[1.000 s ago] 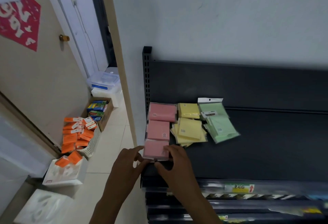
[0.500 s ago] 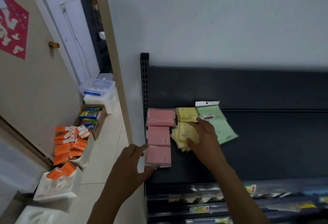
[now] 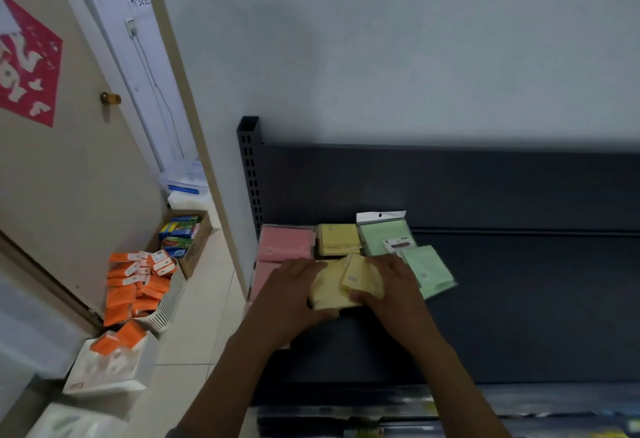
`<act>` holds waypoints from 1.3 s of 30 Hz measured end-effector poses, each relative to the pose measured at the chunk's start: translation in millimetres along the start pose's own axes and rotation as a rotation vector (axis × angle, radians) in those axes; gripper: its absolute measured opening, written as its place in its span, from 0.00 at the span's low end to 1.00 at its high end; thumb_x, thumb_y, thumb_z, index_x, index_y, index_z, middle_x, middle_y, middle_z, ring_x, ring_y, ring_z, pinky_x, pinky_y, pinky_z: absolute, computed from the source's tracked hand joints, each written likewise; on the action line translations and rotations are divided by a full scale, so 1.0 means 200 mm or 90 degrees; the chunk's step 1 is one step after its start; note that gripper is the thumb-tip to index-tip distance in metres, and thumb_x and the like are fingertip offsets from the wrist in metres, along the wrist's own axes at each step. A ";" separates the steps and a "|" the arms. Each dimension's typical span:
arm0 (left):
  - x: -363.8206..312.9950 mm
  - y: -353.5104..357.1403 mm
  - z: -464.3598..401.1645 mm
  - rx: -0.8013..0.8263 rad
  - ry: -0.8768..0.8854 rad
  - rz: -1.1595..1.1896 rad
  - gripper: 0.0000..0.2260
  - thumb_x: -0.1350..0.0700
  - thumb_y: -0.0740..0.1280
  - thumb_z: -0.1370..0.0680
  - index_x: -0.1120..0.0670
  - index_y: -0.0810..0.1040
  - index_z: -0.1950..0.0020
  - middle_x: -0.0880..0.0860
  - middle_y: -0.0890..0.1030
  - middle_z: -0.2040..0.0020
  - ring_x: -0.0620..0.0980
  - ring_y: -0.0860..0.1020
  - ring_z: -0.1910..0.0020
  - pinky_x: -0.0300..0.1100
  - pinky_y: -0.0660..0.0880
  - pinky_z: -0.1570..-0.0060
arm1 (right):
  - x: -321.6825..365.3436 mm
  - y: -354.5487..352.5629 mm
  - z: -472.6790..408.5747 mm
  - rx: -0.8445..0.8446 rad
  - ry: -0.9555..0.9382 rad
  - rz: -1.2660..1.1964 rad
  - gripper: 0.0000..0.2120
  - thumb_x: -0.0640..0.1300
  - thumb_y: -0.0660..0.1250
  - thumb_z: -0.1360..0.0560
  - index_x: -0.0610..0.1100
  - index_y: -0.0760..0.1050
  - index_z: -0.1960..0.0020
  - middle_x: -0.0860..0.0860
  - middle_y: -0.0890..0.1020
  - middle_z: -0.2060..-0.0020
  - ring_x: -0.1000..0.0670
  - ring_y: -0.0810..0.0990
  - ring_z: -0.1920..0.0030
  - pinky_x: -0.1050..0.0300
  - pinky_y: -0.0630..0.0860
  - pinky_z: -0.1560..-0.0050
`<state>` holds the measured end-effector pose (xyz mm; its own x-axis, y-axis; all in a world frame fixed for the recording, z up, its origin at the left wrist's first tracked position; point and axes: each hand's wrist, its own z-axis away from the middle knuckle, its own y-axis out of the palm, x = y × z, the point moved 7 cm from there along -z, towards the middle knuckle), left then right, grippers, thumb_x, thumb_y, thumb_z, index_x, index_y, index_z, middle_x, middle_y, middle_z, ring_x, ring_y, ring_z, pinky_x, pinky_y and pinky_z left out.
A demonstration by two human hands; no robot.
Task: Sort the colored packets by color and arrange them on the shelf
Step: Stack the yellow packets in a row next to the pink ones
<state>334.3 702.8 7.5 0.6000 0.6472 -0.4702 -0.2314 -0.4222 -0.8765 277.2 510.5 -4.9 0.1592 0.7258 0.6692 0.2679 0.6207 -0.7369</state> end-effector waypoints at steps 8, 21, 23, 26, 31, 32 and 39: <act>-0.04 0.15 -0.11 0.033 -0.057 -0.091 0.41 0.36 0.75 0.34 0.45 0.67 0.25 0.46 0.71 0.29 0.50 0.68 0.31 0.44 0.65 0.34 | -0.01 -0.02 0.02 0.018 -0.077 -0.074 0.33 0.60 0.72 0.28 0.55 0.66 0.26 0.58 0.66 0.36 0.53 0.69 0.36 0.55 0.69 0.32; -0.09 0.08 -0.09 0.023 -0.061 -0.062 0.33 0.51 0.72 0.33 0.48 0.70 0.27 0.49 0.74 0.32 0.54 0.70 0.33 0.47 0.66 0.35 | 0.01 0.09 -0.18 -0.035 0.049 -0.339 0.39 0.69 0.72 0.32 0.53 0.67 0.26 0.55 0.73 0.30 0.55 0.71 0.31 0.50 0.70 0.29; -0.08 0.09 -0.10 0.035 -0.058 -0.056 0.35 0.49 0.69 0.33 0.46 0.67 0.25 0.49 0.73 0.31 0.53 0.69 0.33 0.47 0.65 0.35 | -0.01 0.10 -0.22 -0.045 0.065 -0.351 0.42 0.72 0.69 0.34 0.53 0.68 0.27 0.54 0.74 0.31 0.54 0.73 0.32 0.48 0.72 0.30; -0.08 0.09 -0.12 0.024 -0.044 -0.037 0.34 0.48 0.67 0.32 0.44 0.67 0.25 0.47 0.73 0.31 0.52 0.69 0.33 0.46 0.66 0.35 | -0.02 0.08 -0.25 -0.057 0.072 -0.342 0.42 0.72 0.68 0.35 0.52 0.69 0.27 0.52 0.76 0.33 0.53 0.75 0.34 0.48 0.73 0.32; -0.08 0.11 -0.15 0.001 -0.021 -0.018 0.32 0.42 0.67 0.29 0.42 0.66 0.25 0.45 0.73 0.32 0.49 0.69 0.34 0.40 0.64 0.37 | -0.04 0.05 -0.26 -0.073 0.059 -0.309 0.34 0.66 0.72 0.30 0.55 0.68 0.29 0.54 0.76 0.35 0.53 0.74 0.35 0.53 0.73 0.34; -0.08 0.11 -0.15 0.005 -0.020 -0.021 0.34 0.42 0.69 0.30 0.41 0.65 0.25 0.44 0.72 0.31 0.49 0.68 0.33 0.40 0.63 0.36 | -0.05 0.05 -0.26 -0.076 0.055 -0.295 0.34 0.64 0.73 0.29 0.54 0.68 0.27 0.54 0.75 0.34 0.54 0.73 0.35 0.54 0.72 0.34; -0.05 0.12 -0.11 0.025 -0.050 0.007 0.44 0.40 0.77 0.32 0.43 0.59 0.21 0.45 0.65 0.26 0.46 0.60 0.28 0.39 0.59 0.30 | -0.14 -0.02 -0.24 -0.094 0.053 -0.352 0.36 0.72 0.71 0.33 0.58 0.70 0.30 0.57 0.76 0.33 0.55 0.75 0.33 0.48 0.75 0.34</act>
<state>339.7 672.1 -5.6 0.5352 0.6915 -0.4852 -0.2689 -0.4051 -0.8738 316.9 474.8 -16.2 0.0312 0.2758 0.9607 0.4610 0.8489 -0.2587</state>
